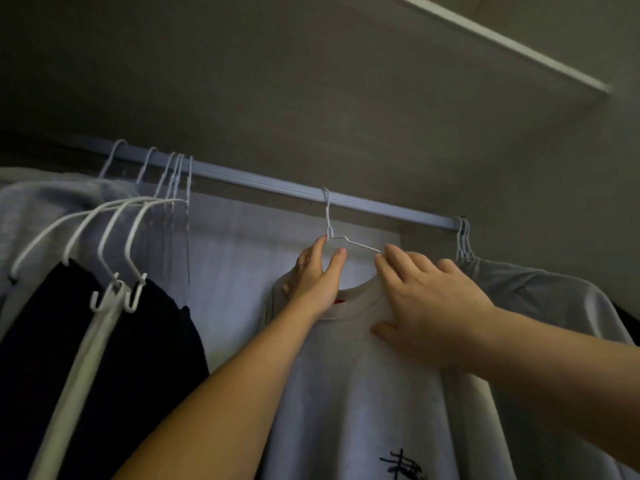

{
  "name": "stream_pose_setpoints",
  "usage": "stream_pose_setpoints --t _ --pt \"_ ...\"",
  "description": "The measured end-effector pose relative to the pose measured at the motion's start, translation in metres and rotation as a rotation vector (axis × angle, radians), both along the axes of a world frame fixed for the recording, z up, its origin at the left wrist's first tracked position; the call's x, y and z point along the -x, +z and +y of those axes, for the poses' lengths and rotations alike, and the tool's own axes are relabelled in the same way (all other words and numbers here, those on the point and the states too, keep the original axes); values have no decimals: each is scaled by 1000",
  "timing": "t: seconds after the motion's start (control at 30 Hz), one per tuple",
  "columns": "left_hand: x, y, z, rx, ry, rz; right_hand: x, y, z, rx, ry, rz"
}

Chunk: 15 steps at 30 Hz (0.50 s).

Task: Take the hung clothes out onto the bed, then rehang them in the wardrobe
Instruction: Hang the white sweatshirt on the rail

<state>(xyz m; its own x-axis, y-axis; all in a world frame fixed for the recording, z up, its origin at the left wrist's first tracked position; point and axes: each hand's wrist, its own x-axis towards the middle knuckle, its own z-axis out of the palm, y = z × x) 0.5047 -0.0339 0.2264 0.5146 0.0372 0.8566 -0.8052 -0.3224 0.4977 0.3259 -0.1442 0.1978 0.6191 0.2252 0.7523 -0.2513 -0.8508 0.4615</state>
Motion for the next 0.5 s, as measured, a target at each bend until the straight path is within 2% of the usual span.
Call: stream_pose_setpoints --t 0.5 --pt "-4 8 -120 -89 -268 46 1 -4 -99 -72 -171 43"
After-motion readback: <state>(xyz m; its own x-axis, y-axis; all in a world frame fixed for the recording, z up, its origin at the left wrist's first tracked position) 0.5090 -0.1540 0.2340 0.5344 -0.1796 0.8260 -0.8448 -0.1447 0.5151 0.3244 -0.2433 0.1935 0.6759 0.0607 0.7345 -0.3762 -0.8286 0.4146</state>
